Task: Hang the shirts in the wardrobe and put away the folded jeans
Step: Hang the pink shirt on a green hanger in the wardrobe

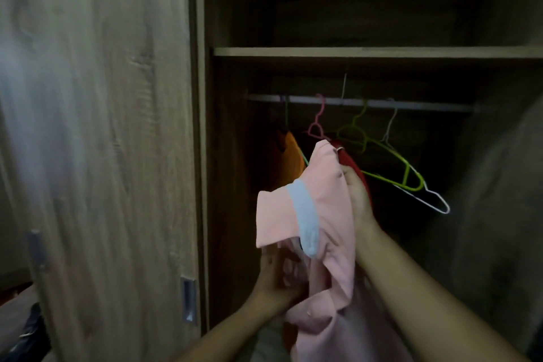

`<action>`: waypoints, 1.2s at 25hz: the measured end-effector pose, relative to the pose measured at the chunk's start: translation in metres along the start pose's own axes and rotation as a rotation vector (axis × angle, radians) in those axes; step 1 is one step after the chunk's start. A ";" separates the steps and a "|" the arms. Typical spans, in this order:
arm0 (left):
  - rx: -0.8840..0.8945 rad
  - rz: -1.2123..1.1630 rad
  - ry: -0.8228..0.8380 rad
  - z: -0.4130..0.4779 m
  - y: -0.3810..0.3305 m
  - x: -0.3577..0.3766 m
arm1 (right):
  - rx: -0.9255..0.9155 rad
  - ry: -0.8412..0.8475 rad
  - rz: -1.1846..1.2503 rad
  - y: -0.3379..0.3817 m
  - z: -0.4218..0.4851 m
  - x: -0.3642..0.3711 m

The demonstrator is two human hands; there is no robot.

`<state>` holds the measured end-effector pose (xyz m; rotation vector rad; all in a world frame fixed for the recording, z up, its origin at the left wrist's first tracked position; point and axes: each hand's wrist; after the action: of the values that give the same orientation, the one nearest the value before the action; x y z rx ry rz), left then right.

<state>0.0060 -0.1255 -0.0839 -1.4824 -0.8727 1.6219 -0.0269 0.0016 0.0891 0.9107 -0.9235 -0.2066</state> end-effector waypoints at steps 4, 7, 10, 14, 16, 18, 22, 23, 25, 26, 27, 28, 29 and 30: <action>-0.090 -0.170 0.137 0.009 0.003 0.003 | -0.087 -0.101 -0.022 0.017 -0.003 -0.023; -0.218 -0.430 0.120 0.010 0.011 -0.029 | -0.087 -0.152 -0.049 0.020 -0.005 -0.050; -0.179 -0.564 0.131 0.009 0.013 -0.076 | -0.054 -0.200 -0.061 0.014 -0.008 -0.081; 0.070 -0.761 0.037 0.010 -0.012 -0.115 | 0.004 -0.353 -0.213 -0.011 -0.013 -0.119; 0.163 -0.818 0.066 0.011 -0.037 -0.122 | 0.075 -0.502 -0.397 -0.035 -0.016 -0.135; 0.233 -0.745 0.166 0.008 -0.062 -0.119 | 0.221 -0.594 -0.709 -0.063 -0.017 -0.148; 0.244 -0.589 0.263 0.006 -0.092 -0.110 | 0.341 -0.311 -1.044 -0.098 -0.019 -0.130; 0.245 -0.567 0.267 0.005 -0.094 -0.110 | 0.358 -0.232 -0.972 -0.103 -0.019 -0.117; 0.245 -0.553 0.265 0.004 -0.096 -0.110 | 0.406 -0.081 -0.983 -0.114 -0.018 -0.106; 0.243 -0.556 0.262 0.003 -0.097 -0.111 | 0.421 -0.040 -1.044 -0.120 -0.018 -0.109; 0.249 -0.559 0.264 0.001 -0.096 -0.113 | 0.413 -0.012 -1.077 -0.124 -0.019 -0.114; 0.258 -0.556 0.271 0.000 -0.094 -0.115 | 0.433 -0.007 -1.022 -0.127 -0.022 -0.119; 0.267 -0.547 0.284 -0.002 -0.092 -0.119 | 0.459 -0.023 -0.921 -0.125 -0.025 -0.123; 0.275 -0.538 0.294 -0.004 -0.088 -0.124 | 0.494 -0.052 -0.779 -0.120 -0.028 -0.127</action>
<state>0.0221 -0.1924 0.0523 -1.1301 -0.7606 1.0480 -0.0582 0.0082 -0.0850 1.7119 -0.6315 -0.6874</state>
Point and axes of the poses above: each hand's wrist, its own z-axis towards the middle knuckle, its own x-axis out of the palm, y = z × x, and after that the axes turned 12 degrees about y, right-handed
